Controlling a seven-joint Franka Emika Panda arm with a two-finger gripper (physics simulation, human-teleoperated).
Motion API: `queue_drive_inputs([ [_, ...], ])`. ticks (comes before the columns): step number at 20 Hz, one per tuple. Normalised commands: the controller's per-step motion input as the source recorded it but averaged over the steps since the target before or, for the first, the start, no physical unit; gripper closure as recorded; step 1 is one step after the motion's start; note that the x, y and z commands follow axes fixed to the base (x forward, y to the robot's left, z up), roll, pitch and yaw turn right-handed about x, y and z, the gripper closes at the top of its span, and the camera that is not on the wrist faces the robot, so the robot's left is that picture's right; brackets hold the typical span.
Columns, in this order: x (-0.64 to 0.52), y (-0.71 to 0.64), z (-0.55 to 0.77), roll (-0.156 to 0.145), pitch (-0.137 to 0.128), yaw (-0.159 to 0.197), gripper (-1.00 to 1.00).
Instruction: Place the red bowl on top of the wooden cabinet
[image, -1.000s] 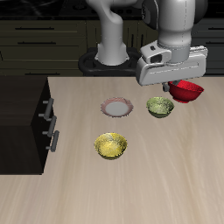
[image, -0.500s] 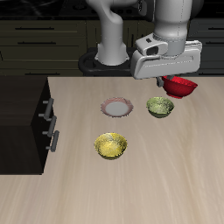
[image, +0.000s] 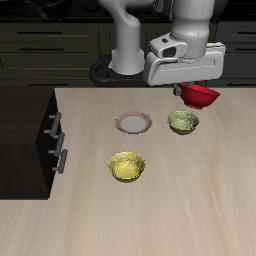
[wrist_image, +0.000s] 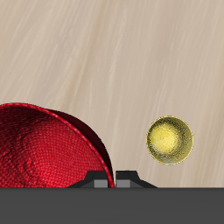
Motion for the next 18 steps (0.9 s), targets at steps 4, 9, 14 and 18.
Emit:
queue_drive_inputs([
  [4,-0.03,0.01,0.32,0.012,-0.033,-0.041,1.00],
  [9,-0.05,0.04,0.29,0.008,-0.038,-0.028,1.00],
  [14,-0.01,-0.03,0.19,-0.002,-0.020,-0.020,1.00],
  [18,-0.05,-0.03,0.21,-0.006,-0.024,-0.014,1.00],
])
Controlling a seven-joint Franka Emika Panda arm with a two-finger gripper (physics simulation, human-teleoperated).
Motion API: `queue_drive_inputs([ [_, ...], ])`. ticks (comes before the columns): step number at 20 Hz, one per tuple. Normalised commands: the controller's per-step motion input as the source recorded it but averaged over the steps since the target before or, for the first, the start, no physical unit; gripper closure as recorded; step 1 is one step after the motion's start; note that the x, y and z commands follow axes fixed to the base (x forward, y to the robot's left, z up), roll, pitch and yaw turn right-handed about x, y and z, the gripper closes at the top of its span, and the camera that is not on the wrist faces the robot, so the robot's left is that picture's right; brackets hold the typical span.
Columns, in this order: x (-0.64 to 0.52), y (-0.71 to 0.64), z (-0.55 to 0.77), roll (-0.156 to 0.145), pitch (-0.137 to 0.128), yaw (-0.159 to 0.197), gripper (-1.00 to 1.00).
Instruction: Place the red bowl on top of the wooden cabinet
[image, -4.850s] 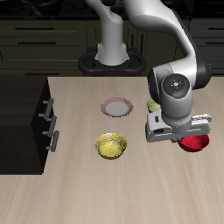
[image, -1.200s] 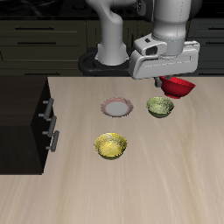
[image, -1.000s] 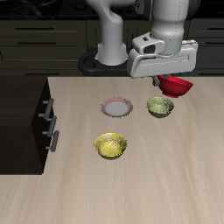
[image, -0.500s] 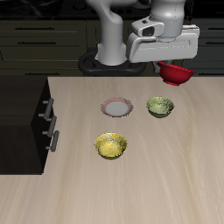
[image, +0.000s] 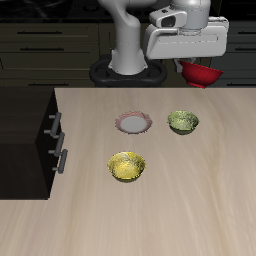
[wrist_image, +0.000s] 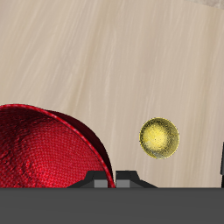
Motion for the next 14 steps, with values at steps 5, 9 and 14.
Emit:
queue_drive_inputs([
  [5,-0.09,-0.04,0.16,-0.008,-0.014,-0.019,1.00],
  [9,-0.05,0.00,0.12,-0.001,-0.018,-0.008,1.00],
  [14,-0.04,0.01,0.08,0.003,-0.007,-0.012,1.00],
])
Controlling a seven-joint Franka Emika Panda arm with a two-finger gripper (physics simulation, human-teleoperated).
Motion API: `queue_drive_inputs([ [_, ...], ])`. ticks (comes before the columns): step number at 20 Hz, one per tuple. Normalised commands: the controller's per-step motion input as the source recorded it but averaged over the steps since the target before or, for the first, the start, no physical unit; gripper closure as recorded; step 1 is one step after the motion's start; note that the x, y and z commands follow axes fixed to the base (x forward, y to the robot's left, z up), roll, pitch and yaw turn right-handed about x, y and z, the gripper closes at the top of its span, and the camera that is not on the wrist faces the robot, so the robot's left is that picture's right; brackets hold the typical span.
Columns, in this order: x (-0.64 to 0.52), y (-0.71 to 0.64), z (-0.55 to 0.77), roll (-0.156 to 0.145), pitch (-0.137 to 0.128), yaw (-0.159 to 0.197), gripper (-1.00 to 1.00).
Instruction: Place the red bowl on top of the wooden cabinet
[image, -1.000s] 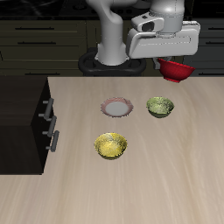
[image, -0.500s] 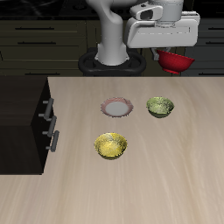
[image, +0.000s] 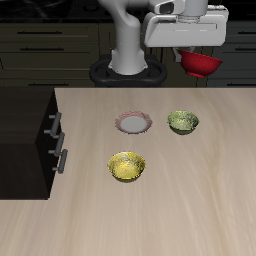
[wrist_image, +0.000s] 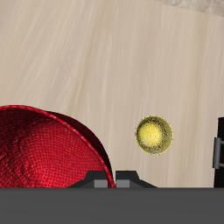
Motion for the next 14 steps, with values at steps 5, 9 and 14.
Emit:
queue_drive_inputs([
  [5,-0.07,0.03,0.26,0.006,-0.037,-0.009,1.00],
  [9,-0.03,0.01,0.16,0.003,-0.018,-0.013,1.00],
  [14,-0.03,0.01,0.01,0.008,0.003,-0.001,1.00],
])
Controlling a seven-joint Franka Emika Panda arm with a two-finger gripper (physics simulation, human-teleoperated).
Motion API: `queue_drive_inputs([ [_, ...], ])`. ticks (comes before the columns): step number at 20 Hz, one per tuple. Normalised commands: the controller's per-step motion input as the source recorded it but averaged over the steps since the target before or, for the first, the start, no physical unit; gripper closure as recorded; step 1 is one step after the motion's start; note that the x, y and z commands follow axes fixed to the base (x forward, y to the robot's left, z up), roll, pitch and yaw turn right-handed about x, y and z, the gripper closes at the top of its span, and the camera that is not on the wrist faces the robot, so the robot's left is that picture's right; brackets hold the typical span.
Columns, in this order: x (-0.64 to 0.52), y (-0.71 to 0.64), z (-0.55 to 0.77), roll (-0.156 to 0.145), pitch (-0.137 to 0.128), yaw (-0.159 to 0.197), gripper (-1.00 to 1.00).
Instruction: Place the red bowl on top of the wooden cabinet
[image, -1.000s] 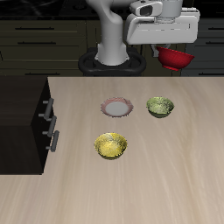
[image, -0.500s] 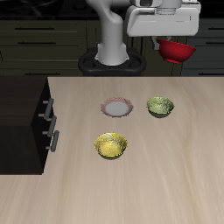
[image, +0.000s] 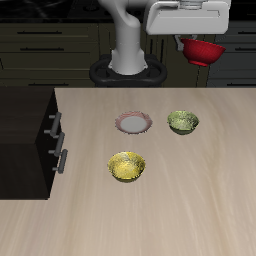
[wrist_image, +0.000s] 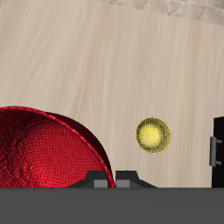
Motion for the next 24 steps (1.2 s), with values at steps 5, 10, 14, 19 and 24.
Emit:
queue_drive_inputs([
  [5,0.02,-0.14,-0.05,-0.017,0.001,0.003,1.00],
  [10,0.00,-0.05,-0.03,-0.019,0.002,-0.014,1.00],
  [14,0.12,-0.06,-0.03,0.001,0.014,-0.013,1.00],
  [19,0.05,-0.04,-0.09,0.000,0.013,0.003,1.00],
  [24,-0.05,-0.15,-0.04,-0.023,0.005,0.009,1.00],
])
